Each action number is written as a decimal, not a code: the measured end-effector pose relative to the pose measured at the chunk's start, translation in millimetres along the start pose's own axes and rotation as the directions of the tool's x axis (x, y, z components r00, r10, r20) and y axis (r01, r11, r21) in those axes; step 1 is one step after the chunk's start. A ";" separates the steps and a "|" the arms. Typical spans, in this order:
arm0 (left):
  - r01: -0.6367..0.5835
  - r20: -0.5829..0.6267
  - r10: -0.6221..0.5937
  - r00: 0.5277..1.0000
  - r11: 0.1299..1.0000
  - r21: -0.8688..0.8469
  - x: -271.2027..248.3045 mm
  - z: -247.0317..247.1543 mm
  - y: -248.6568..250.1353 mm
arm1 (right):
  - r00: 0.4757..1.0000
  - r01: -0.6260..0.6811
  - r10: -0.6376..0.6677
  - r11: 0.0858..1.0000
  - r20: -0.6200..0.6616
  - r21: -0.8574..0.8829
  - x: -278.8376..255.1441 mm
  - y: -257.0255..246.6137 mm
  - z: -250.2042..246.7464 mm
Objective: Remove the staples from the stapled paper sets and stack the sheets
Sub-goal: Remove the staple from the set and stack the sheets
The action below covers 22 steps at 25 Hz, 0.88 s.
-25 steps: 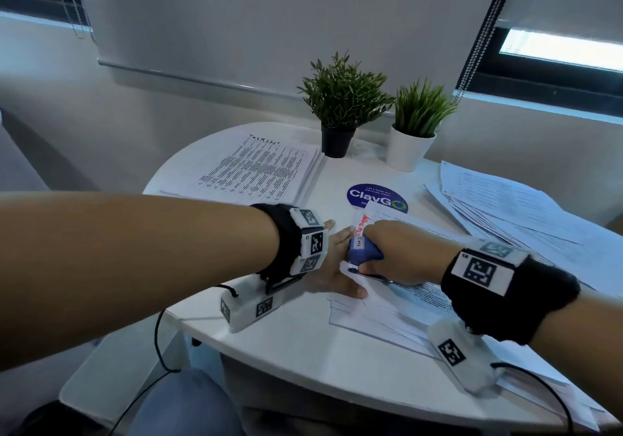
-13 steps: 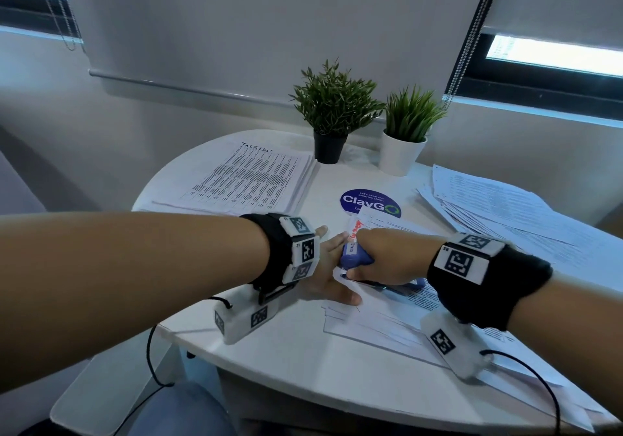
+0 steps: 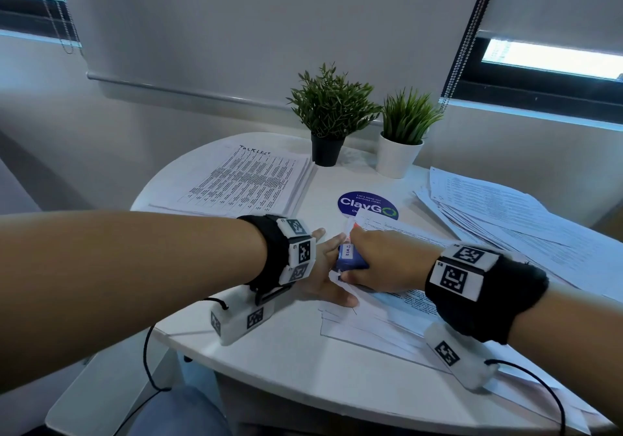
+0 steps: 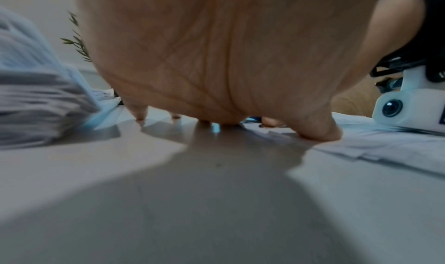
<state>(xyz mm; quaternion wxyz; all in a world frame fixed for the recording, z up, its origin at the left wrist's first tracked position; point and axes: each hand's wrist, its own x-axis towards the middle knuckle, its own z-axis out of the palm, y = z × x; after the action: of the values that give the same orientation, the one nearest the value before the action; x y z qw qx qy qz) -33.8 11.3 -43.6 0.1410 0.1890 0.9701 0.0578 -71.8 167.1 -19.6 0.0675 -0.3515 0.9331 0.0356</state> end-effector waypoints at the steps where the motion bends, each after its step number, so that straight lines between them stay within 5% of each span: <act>1: 0.016 0.028 -0.016 0.999 1.000 0.012 0.2 0.0 -0.6 | 1.000 0.004 -0.004 1.000 -0.003 0.003 0.1 0.5 0.4; 8: -0.061 0.009 0.060 0.998 0.996 0.059 -10.8 -9.3 10.6 | 0.981 0.129 -0.155 0.971 -0.118 -0.202 -12.4 -6.8 -6.5; 15: -0.118 -0.059 0.115 0.992 0.991 -0.064 -18.0 -16.8 16.2 | 0.897 0.308 -0.397 0.876 -0.193 -0.370 -11.6 -5.0 -0.7; 17: -0.172 -0.056 0.171 0.984 0.985 -0.012 -16.2 -13.9 15.6 | 0.933 0.259 -0.313 0.926 -0.175 -0.275 -11.7 -7.2 -0.7; 19: -0.082 -0.022 0.082 0.996 0.997 0.007 -15.0 -10.0 12.6 | 0.990 0.100 -0.106 0.992 -0.093 -0.074 -9.6 -9.5 -2.3; 22: -0.002 0.029 0.001 1.000 1.000 0.023 -9.4 -8.3 10.0 | 0.997 -0.055 0.051 0.994 0.055 0.090 -0.6 -10.2 -5.7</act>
<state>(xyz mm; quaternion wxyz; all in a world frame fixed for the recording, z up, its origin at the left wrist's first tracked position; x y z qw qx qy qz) -24.4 16.5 -31.6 0.1527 0.1920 0.9684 0.0442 -65.2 159.1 -14.0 0.1069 -0.3221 0.9406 0.0040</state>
